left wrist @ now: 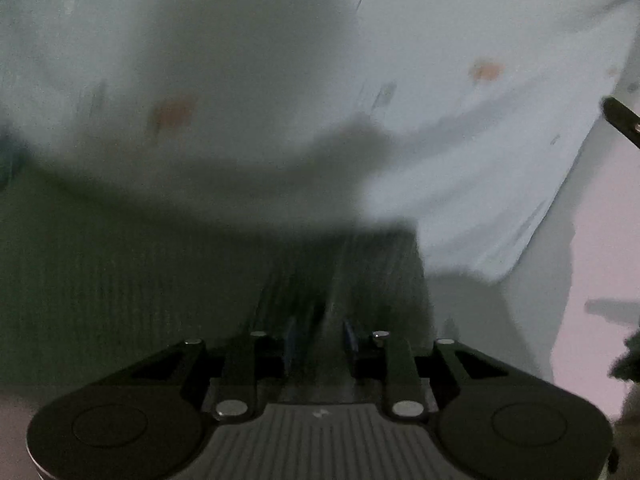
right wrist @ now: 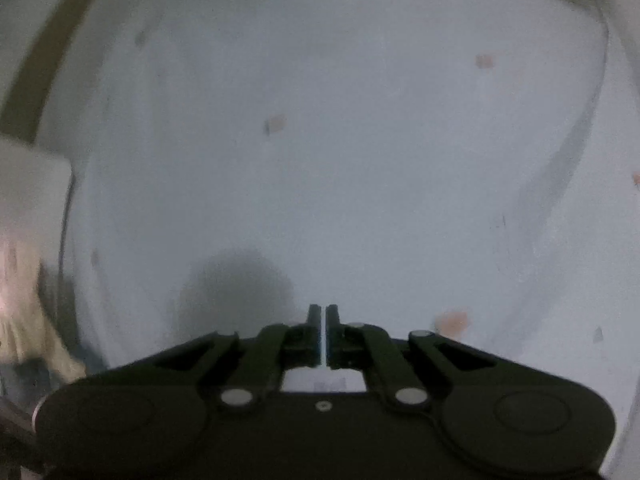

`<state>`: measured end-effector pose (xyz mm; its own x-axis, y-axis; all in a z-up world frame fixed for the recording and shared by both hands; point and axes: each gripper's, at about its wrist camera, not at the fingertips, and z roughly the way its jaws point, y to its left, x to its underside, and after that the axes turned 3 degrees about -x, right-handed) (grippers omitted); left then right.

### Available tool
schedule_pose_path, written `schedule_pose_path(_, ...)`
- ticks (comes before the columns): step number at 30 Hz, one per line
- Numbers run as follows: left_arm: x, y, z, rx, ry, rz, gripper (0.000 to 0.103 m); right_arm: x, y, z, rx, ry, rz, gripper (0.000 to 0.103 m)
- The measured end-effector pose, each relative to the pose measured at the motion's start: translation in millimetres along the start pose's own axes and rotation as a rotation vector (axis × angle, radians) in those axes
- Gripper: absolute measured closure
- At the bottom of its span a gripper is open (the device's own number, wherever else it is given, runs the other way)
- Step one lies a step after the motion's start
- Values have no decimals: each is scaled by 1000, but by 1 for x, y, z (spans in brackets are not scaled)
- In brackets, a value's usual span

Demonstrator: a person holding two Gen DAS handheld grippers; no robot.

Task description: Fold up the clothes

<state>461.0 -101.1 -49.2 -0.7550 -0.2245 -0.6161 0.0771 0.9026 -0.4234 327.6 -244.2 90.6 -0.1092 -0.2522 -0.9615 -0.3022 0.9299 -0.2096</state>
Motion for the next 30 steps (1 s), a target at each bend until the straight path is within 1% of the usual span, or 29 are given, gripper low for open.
schedule_pose_path(2, 25, 9, 24, -38, 94, -1, 74, 11, -5, -5, 32, 39, -7, 98)
schedule_pose_path(3, 35, 13, 35, -46, 142, -2, 73, 24, -5, -5, 42, 89, 9, 96)
schedule_pose_path(5, 54, 19, 57, -59, 236, -5, 61, 57, -3, -3, 58, 206, 76, 89)
schedule_pose_path(7, 69, 20, 75, -32, 303, -25, 59, 85, 1, -4, 59, 292, 140, 86)
schedule_pose_path(8, 74, 19, 82, -24, 313, -29, 56, 98, 3, -5, 59, 333, 171, 84)
schedule_pose_path(10, 88, 31, 93, -31, 314, -36, 55, 120, 10, -7, 65, 399, 212, 79)
schedule_pose_path(11, 85, 33, 93, -33, 304, -44, 56, 129, 16, -9, 68, 428, 230, 79)
schedule_pose_path(12, 90, 32, 92, -19, 277, -47, 57, 137, 23, -11, 71, 454, 249, 78)
schedule_pose_path(13, 89, 33, 94, -5, 280, -51, 70, 143, 27, -12, 71, 475, 269, 78)
schedule_pose_path(14, 87, 32, 95, 16, 282, -55, 103, 148, 28, -14, 69, 488, 286, 77)
schedule_pose_path(15, 86, 32, 95, 39, 281, -60, 100, 153, 28, -17, 67, 500, 303, 77)
schedule_pose_path(18, 85, 35, 82, 138, 244, -123, 101, 152, 35, -19, 36, 489, 327, 74)
schedule_pose_path(19, 81, 38, 75, 170, 227, -156, 101, 150, 37, -19, 23, 481, 330, 71)
schedule_pose_path(20, 77, 42, 67, 192, 209, -182, 101, 147, 42, -17, -9, 478, 323, 67)
schedule_pose_path(21, 72, 44, 59, 207, 192, -193, 101, 144, 48, -15, -44, 477, 313, 59)
schedule_pose_path(22, 66, 46, 49, 213, 170, -194, 101, 140, 54, -14, -91, 486, 297, 56)
schedule_pose_path(25, 55, 50, 37, 210, 127, -180, 101, 146, 87, 3, -218, 530, 272, 56)
schedule_pose_path(27, 50, 51, 30, 213, 117, -175, 101, 151, 114, 13, -305, 561, 223, 55)
schedule_pose_path(28, 49, 50, 29, 211, 112, -170, 101, 154, 129, 16, -321, 573, 179, 51)
schedule_pose_path(29, 49, 49, 26, 210, 110, -165, 102, 158, 144, 19, -331, 584, 132, 49)
schedule_pose_path(30, 48, 47, 24, 213, 111, -159, 102, 161, 155, 24, -313, 593, 95, 47)
